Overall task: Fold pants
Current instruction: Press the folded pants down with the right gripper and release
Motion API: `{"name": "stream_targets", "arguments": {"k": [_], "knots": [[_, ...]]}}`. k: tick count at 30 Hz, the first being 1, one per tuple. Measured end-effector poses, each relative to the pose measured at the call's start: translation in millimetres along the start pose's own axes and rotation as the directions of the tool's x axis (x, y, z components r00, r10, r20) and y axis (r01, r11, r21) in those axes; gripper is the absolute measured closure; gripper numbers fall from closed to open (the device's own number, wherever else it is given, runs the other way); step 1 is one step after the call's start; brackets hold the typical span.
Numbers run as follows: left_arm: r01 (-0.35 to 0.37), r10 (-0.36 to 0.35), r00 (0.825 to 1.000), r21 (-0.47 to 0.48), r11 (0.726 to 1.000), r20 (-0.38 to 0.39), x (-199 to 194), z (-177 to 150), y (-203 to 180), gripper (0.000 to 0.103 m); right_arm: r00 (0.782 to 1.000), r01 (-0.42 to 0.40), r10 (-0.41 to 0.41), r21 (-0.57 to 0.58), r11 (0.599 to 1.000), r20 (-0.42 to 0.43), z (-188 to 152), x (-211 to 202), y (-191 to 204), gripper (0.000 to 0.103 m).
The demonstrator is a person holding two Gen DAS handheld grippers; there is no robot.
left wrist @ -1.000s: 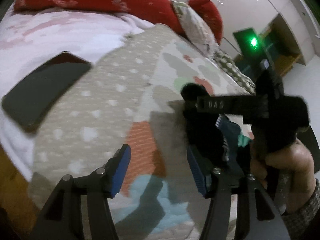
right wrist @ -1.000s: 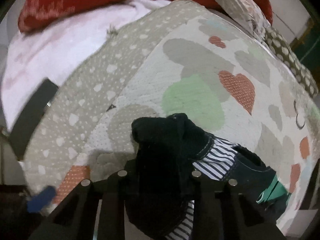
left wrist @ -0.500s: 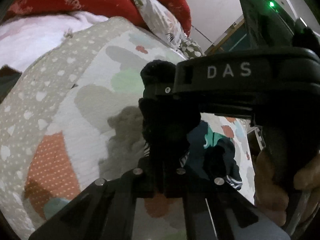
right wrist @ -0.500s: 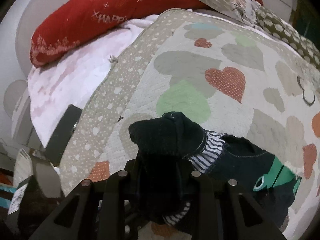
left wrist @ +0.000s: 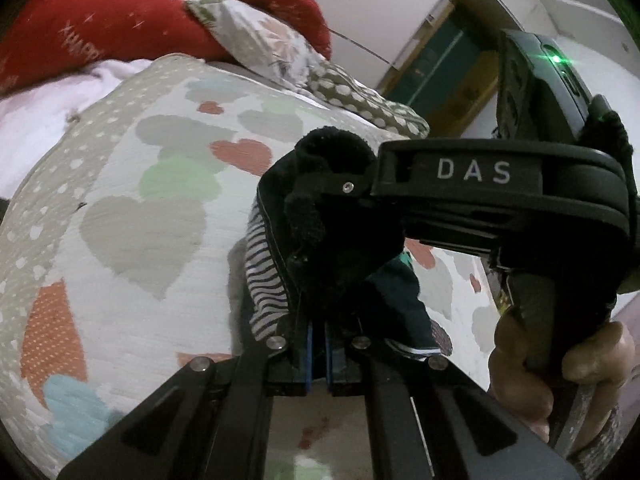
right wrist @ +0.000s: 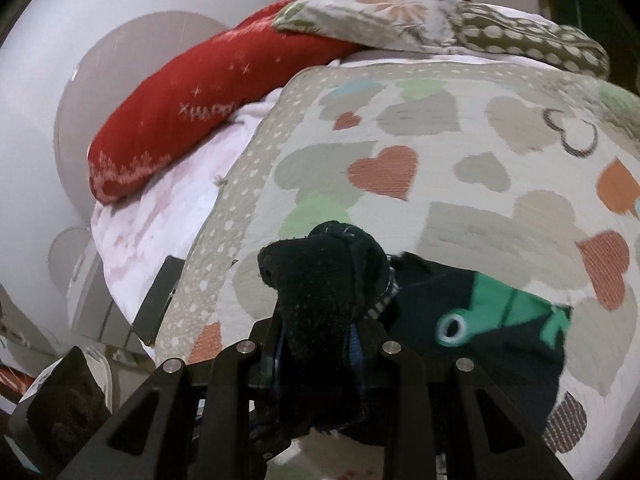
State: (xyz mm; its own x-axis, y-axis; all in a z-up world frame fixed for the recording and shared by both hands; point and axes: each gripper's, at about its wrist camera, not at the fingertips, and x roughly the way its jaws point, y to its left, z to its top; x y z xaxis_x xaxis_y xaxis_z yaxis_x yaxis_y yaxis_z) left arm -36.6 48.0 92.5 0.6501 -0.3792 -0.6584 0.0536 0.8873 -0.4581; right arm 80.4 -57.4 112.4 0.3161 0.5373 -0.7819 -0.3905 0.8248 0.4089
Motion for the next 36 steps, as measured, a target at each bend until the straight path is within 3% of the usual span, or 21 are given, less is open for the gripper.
{"name": "stream_targets", "arguments": {"k": [13,30,36], "knots": [[-0.017,0.027,0.995,0.106,0.994,-0.094,43,-8,-58,0.099,0.995,-0.066,0.05,0.181,0.981,0.088,-27,-35,-88,0.076],[-0.05,0.087,0.982,0.213,0.976,-0.167,82,-30,-103,0.099,0.978,-0.18,0.121,0.393,0.902,0.17,-69,-37,-176,0.076],[-0.056,0.1,0.98,0.242,0.969,-0.174,89,-36,-112,0.095,0.975,-0.187,0.114,0.428,0.884,0.19,-78,-33,-191,0.063]]}}
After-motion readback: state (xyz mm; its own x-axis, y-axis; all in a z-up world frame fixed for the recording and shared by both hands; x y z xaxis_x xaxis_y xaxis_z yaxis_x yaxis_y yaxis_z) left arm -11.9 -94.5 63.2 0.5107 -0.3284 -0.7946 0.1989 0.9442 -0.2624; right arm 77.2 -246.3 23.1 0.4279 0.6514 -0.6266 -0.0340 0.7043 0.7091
